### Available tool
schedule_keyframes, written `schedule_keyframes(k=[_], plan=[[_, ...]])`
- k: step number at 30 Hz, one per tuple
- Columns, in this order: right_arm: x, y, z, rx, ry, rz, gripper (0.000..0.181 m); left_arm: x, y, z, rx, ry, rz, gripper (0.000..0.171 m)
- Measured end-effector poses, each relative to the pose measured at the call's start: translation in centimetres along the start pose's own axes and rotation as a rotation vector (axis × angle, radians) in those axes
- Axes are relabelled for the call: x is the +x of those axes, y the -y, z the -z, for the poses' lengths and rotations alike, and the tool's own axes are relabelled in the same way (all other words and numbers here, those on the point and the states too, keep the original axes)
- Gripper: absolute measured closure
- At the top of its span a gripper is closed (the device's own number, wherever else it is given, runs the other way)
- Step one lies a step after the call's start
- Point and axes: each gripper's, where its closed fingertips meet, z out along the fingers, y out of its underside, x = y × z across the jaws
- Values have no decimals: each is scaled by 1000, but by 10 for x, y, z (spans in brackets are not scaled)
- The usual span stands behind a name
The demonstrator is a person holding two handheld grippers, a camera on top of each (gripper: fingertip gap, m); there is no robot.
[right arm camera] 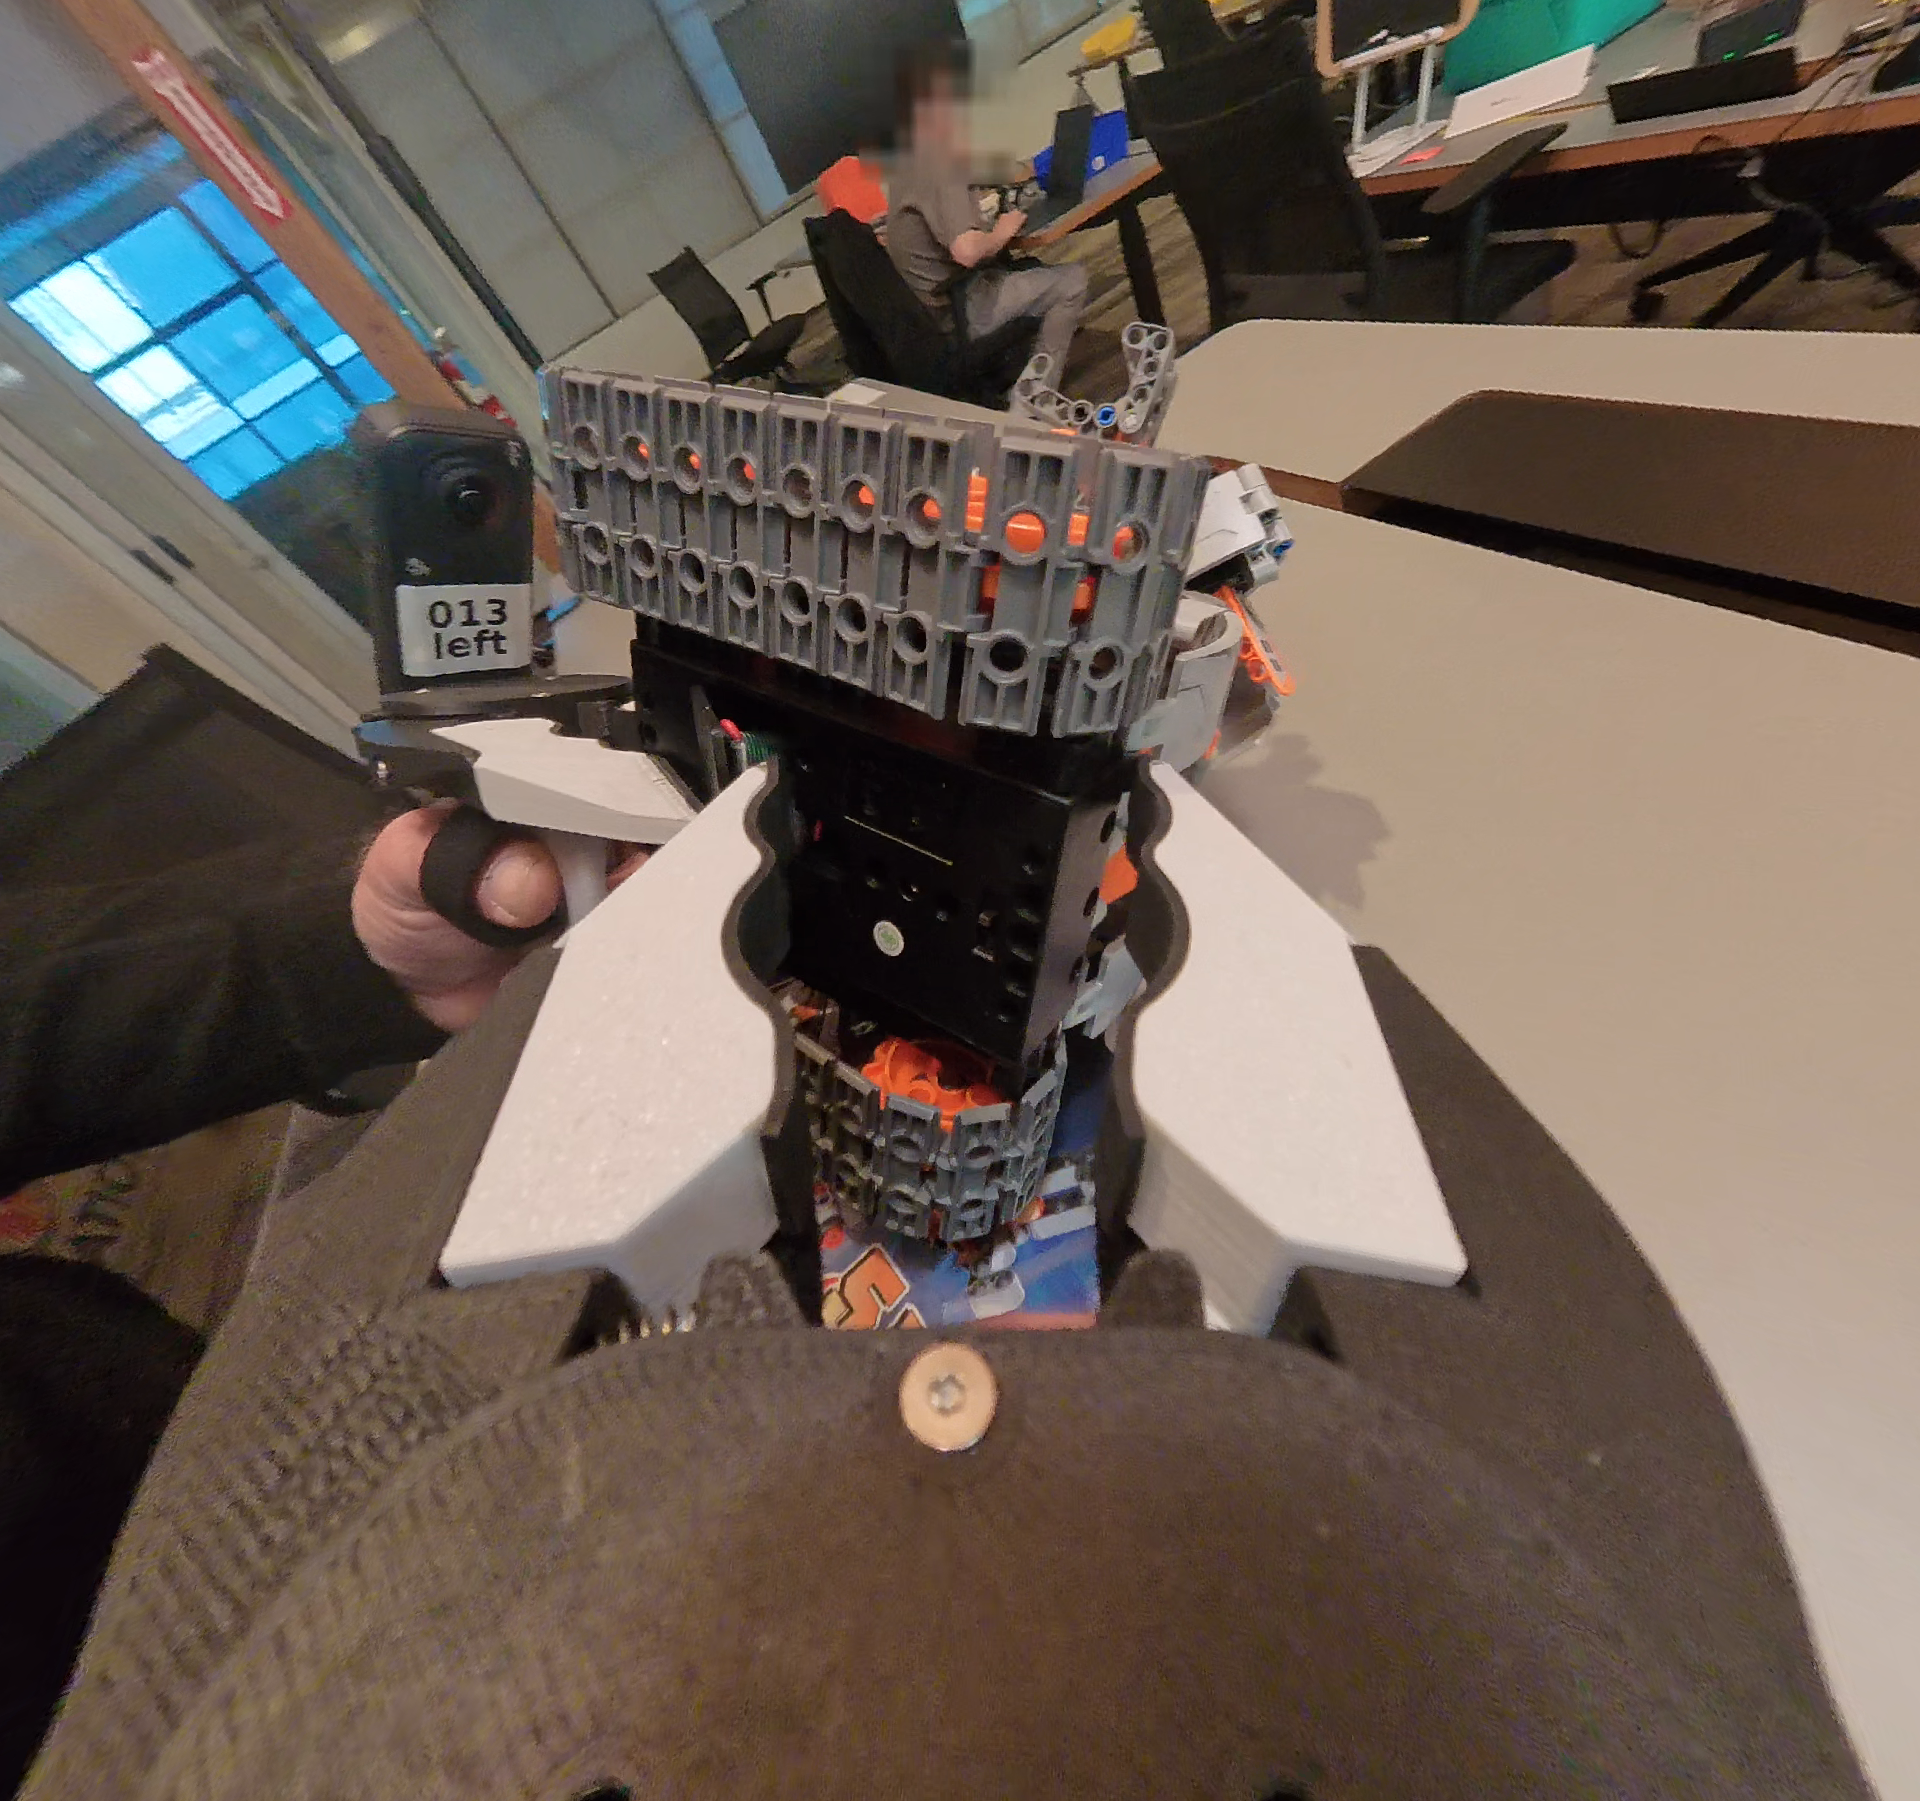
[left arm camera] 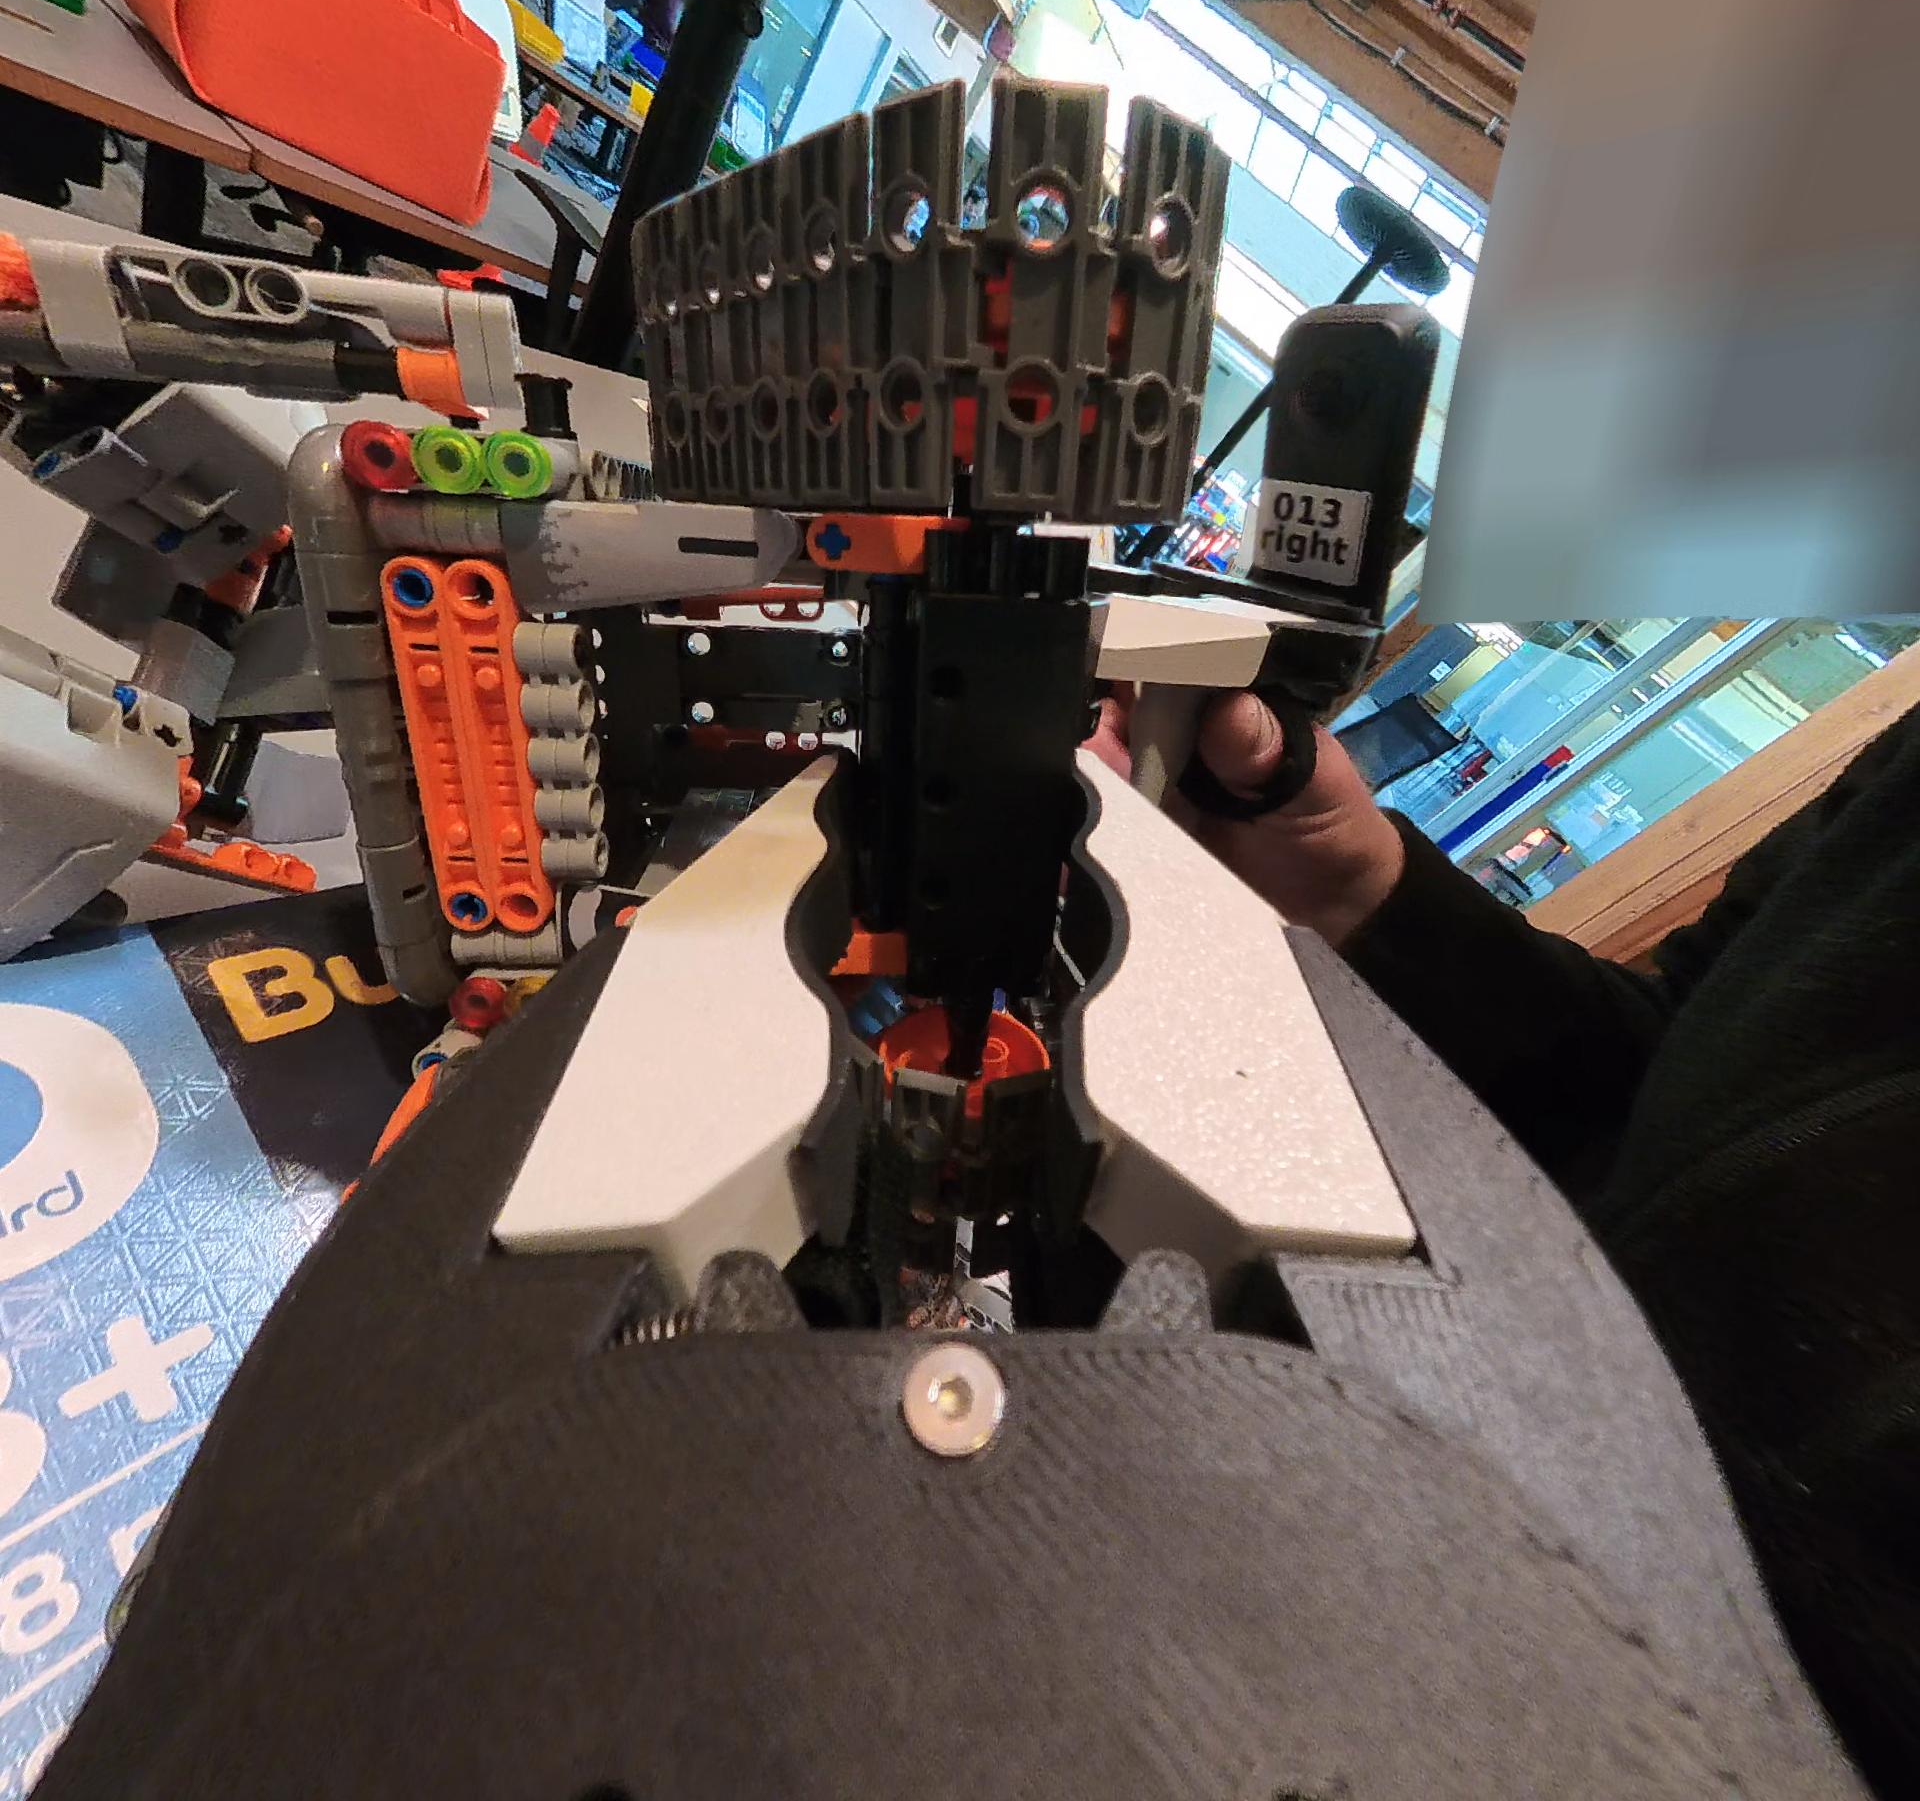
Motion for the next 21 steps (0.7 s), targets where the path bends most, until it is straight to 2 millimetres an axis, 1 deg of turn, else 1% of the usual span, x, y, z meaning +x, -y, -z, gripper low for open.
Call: schedule_keyframes(k=[3,8,14,18,21], plan=[[-4,0,3,4,68,-5,112,0,0,0,1,-3,4,136],[-7,-1,5,5,89,28,109,1,0,0,-1,-10,4,136],[-11,0,9,33,148,-12,102,1,0,0,-3,-14,4,136],[-10,-1,8,33,128,9,103,0,0,0,-4,-12,1,136],[-8,-4,5,20,73,61,104,-1,0,0,-3,-10,2,136]])
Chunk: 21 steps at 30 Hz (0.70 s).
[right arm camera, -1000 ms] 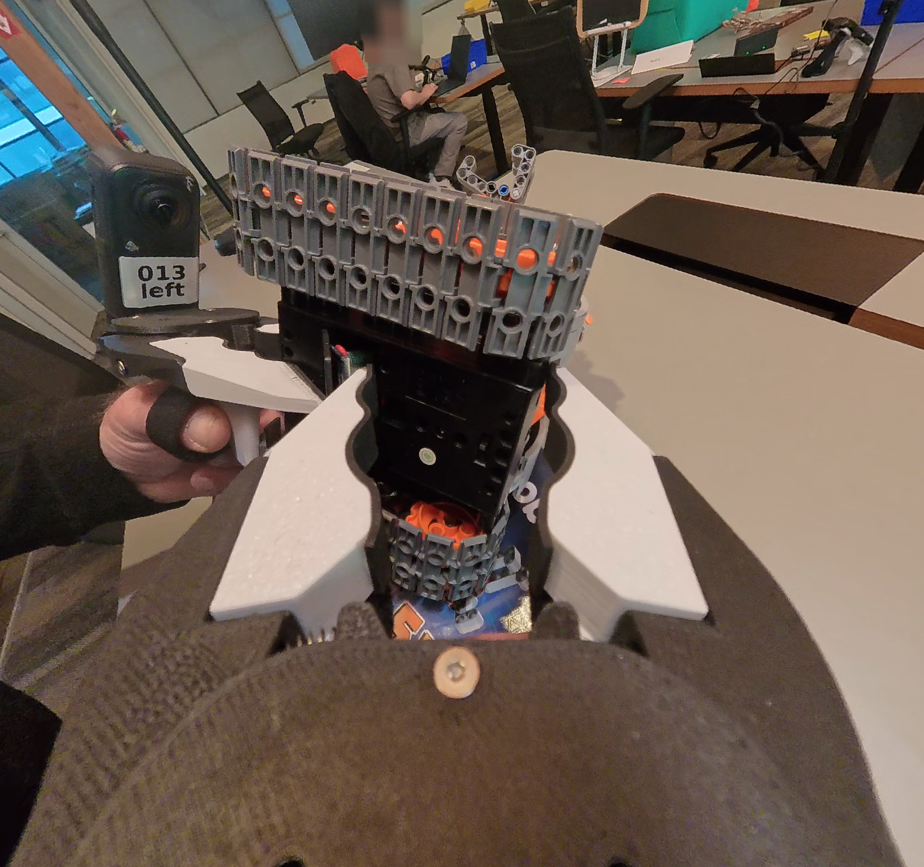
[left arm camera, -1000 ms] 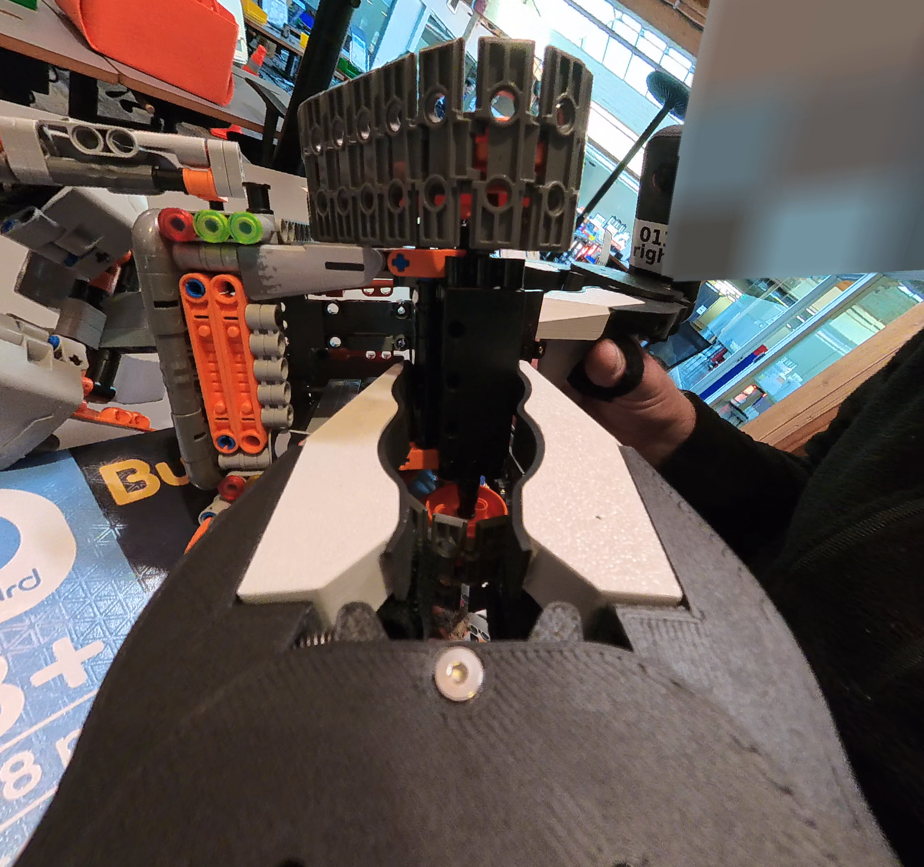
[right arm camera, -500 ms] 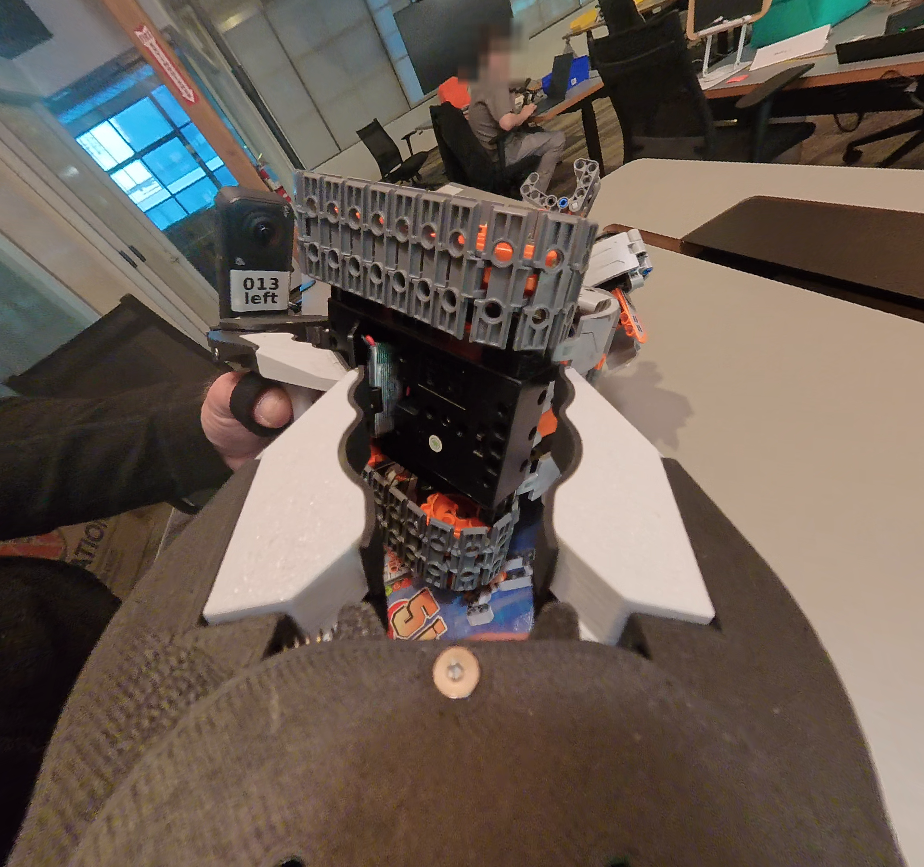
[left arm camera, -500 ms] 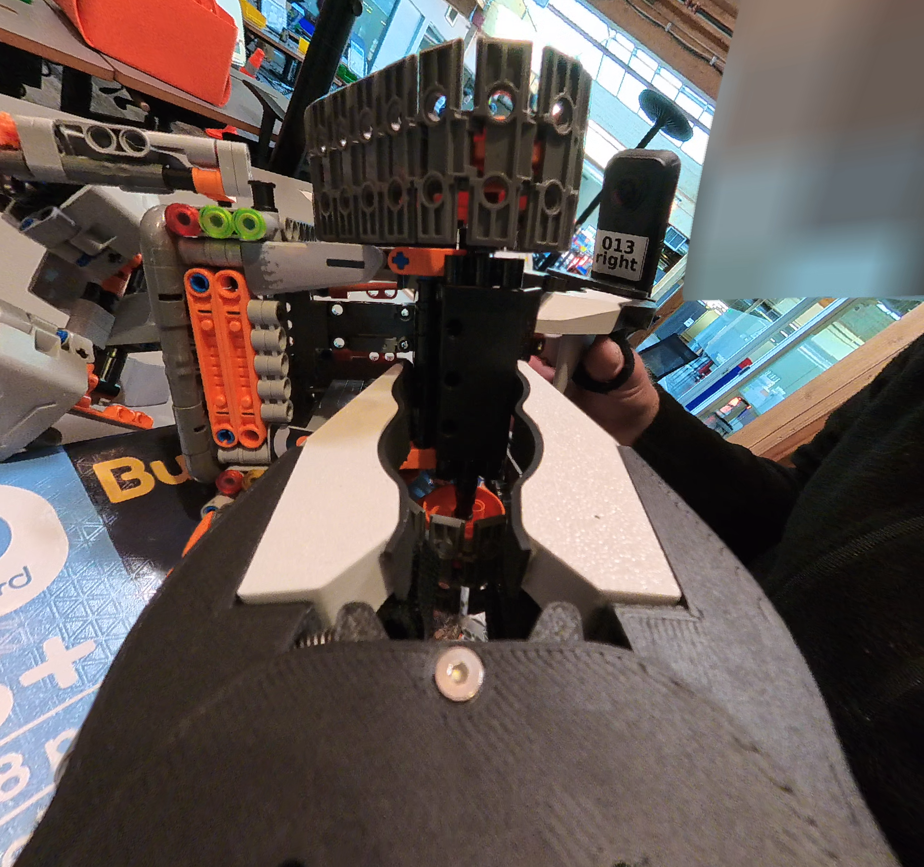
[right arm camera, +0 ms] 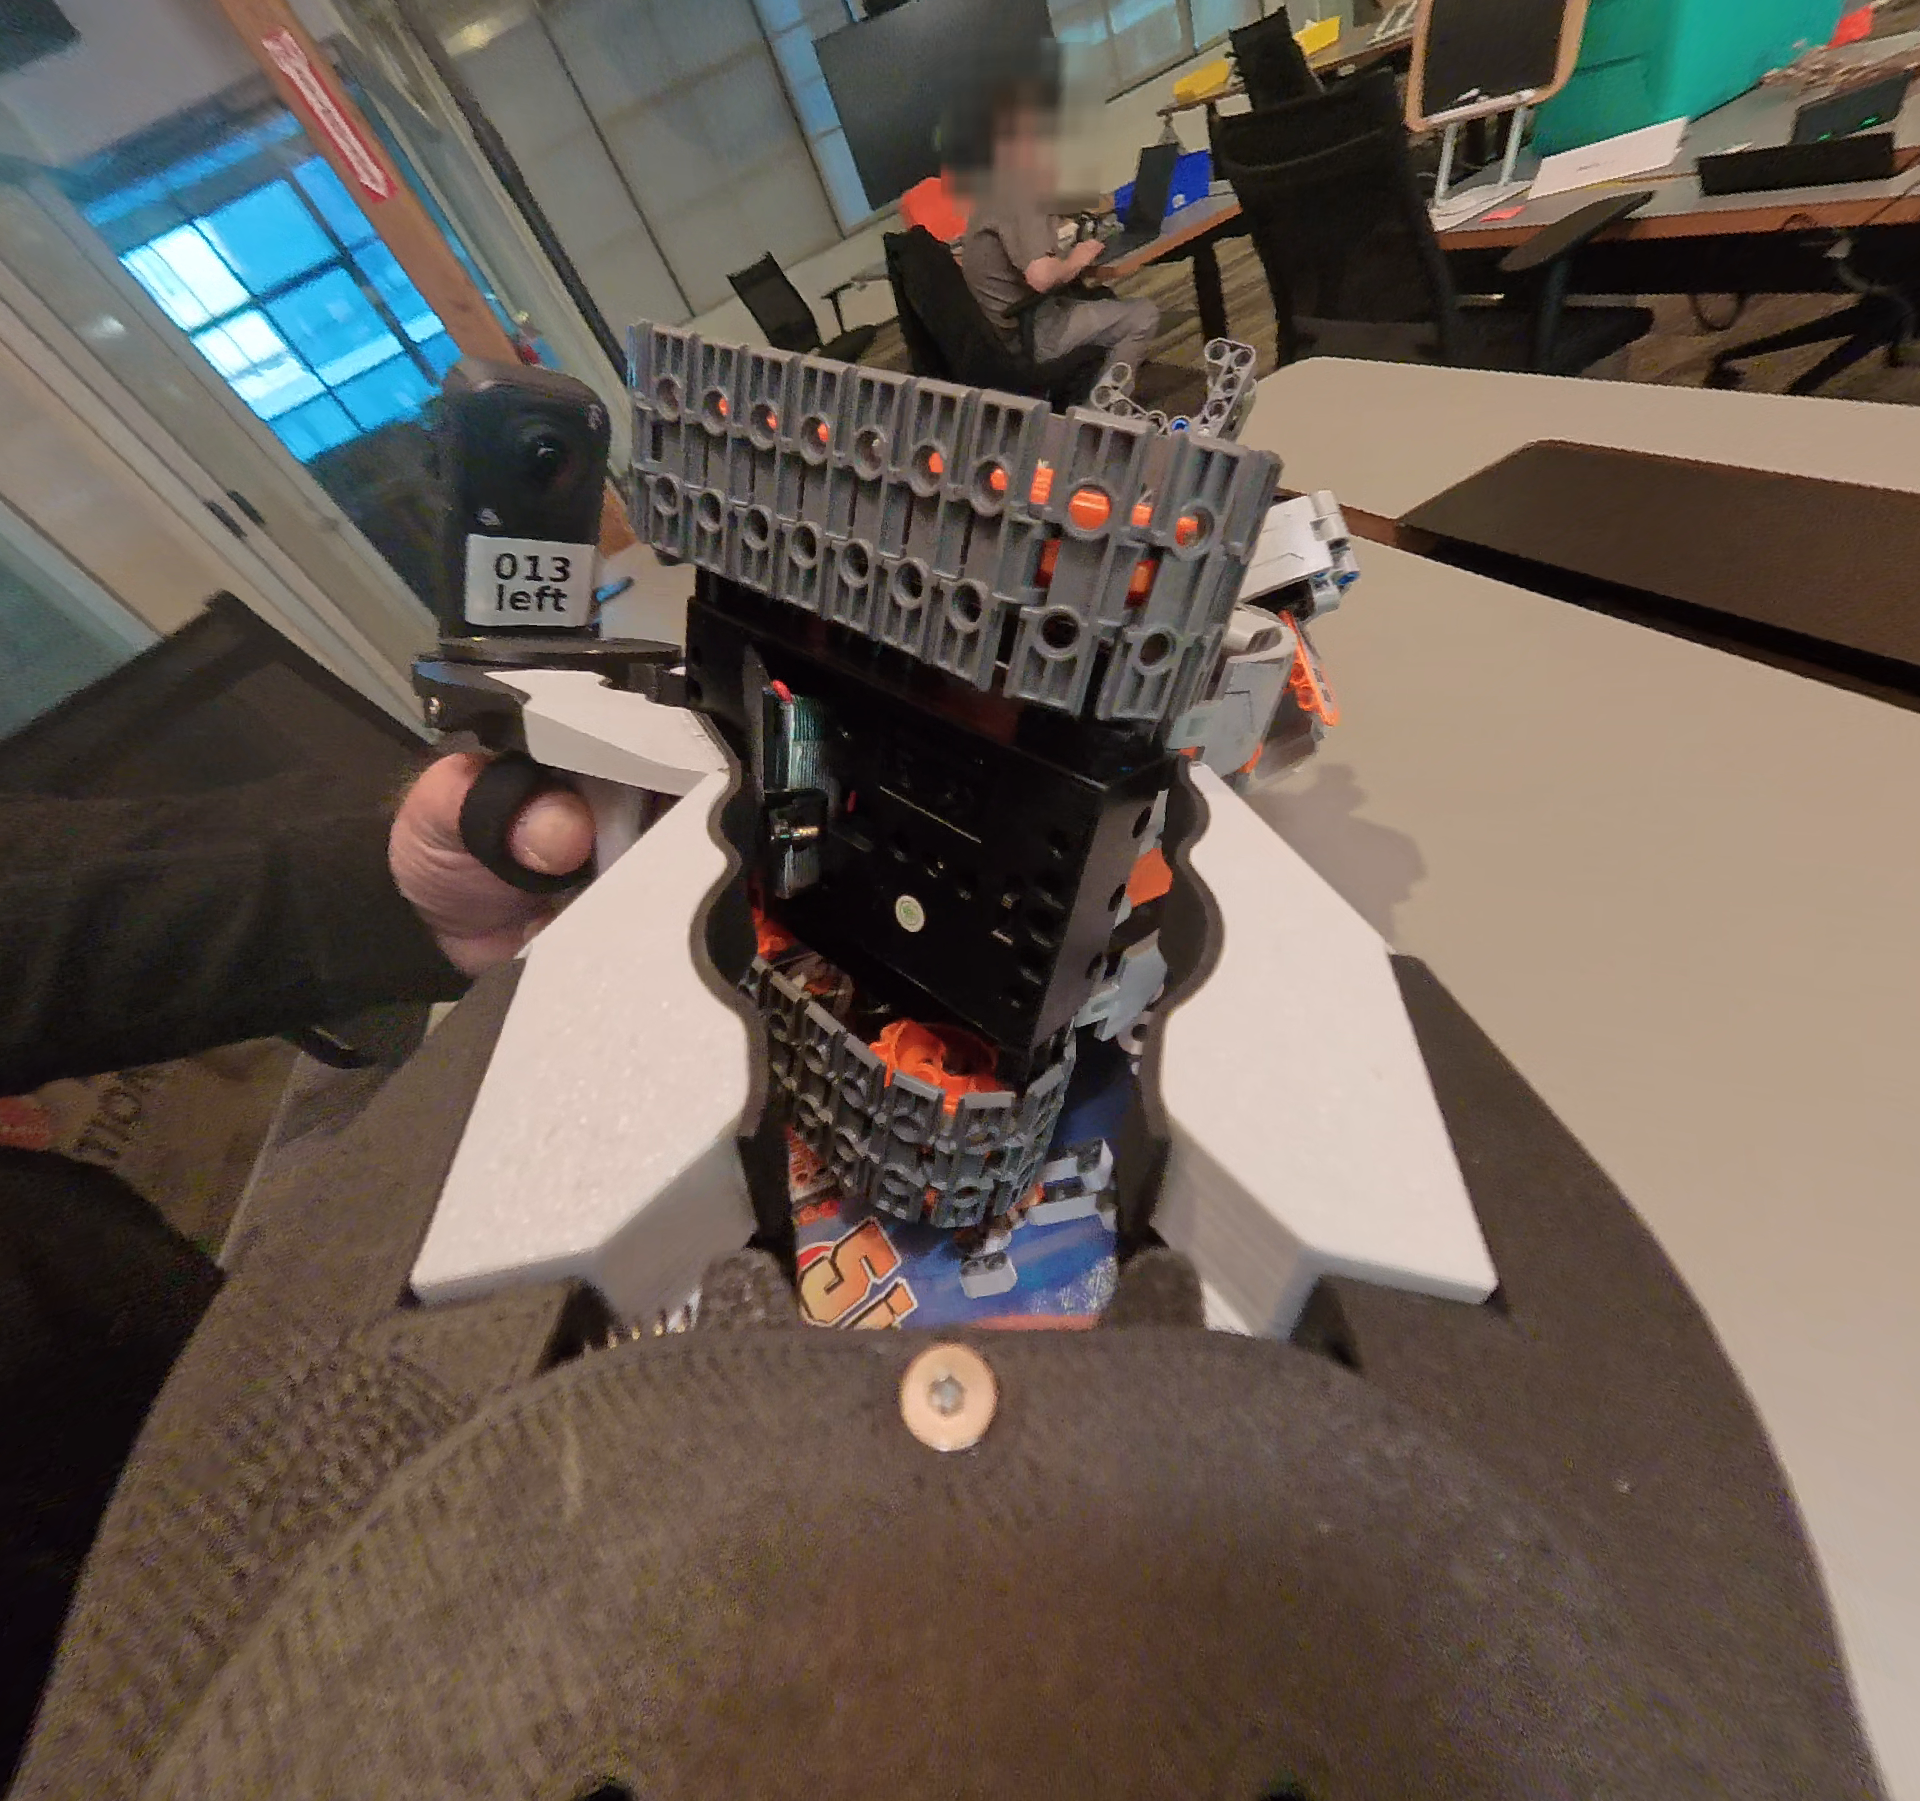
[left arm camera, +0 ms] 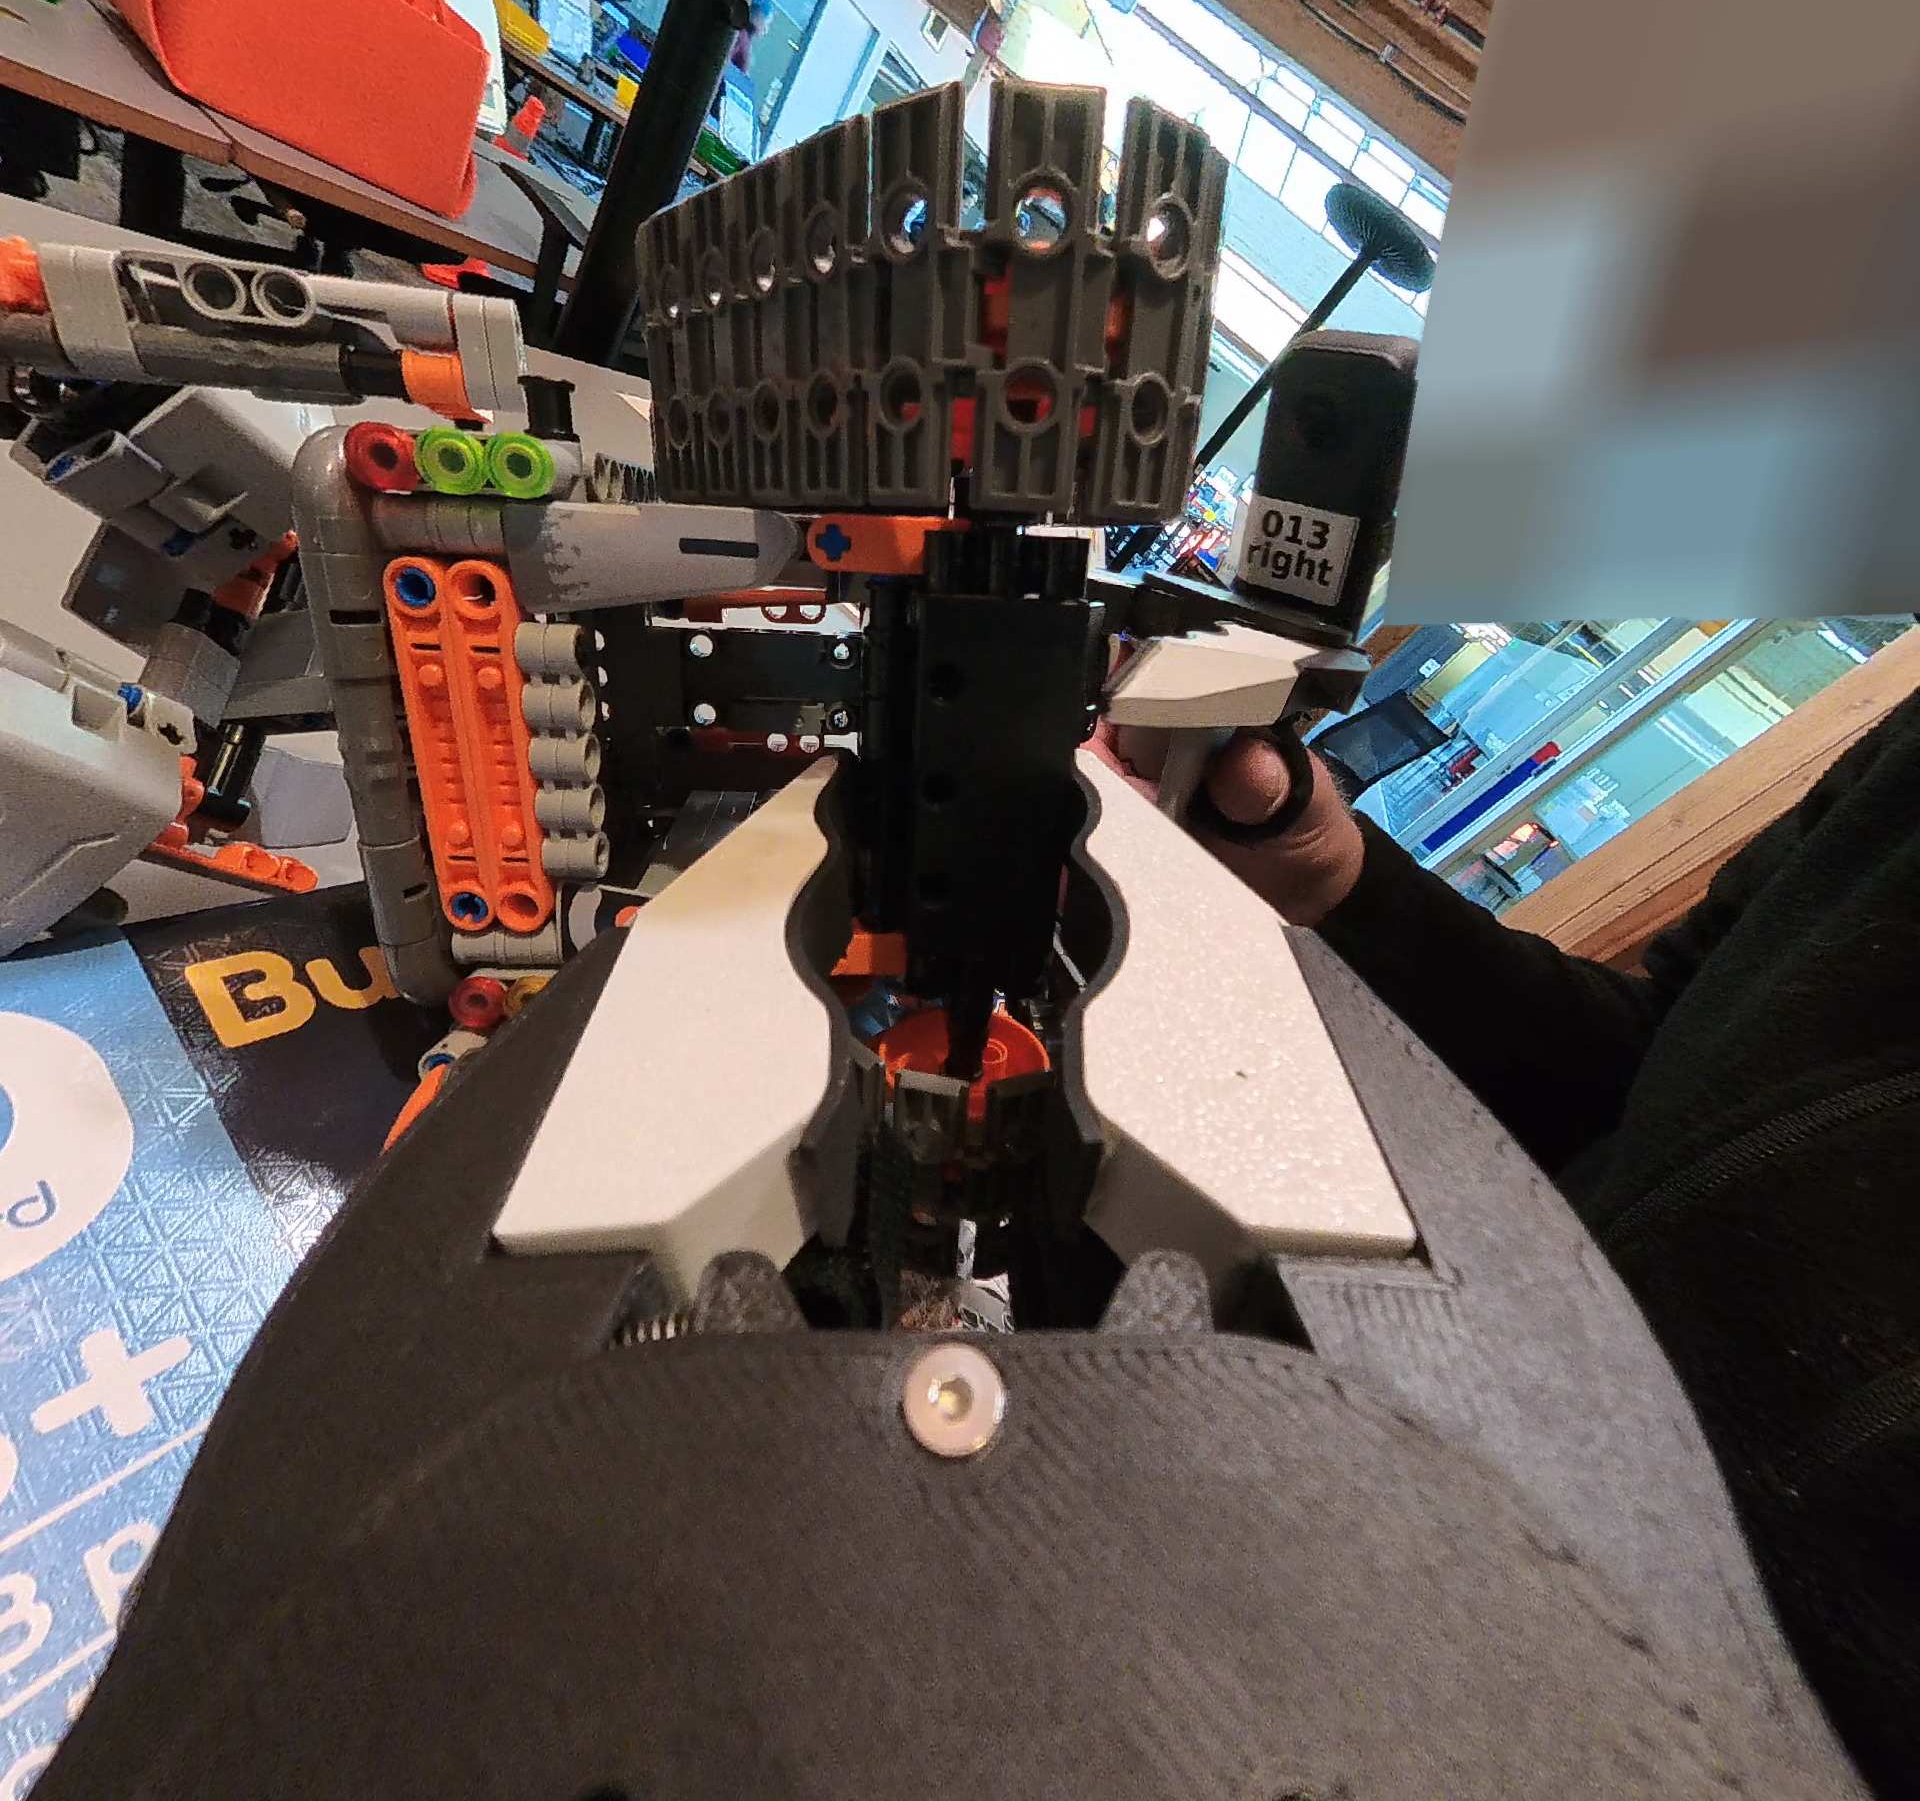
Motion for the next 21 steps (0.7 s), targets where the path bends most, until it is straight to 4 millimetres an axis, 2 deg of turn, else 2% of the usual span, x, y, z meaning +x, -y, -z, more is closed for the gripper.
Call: schedule_keyframes(k=[10,21], plan=[[3,-3,-2,-7,-89,53,109,-1,-1,0,-3,5,-16,136],[4,-5,-9,-13,-135,90,101,-3,0,-2,4,32,-31,134]])
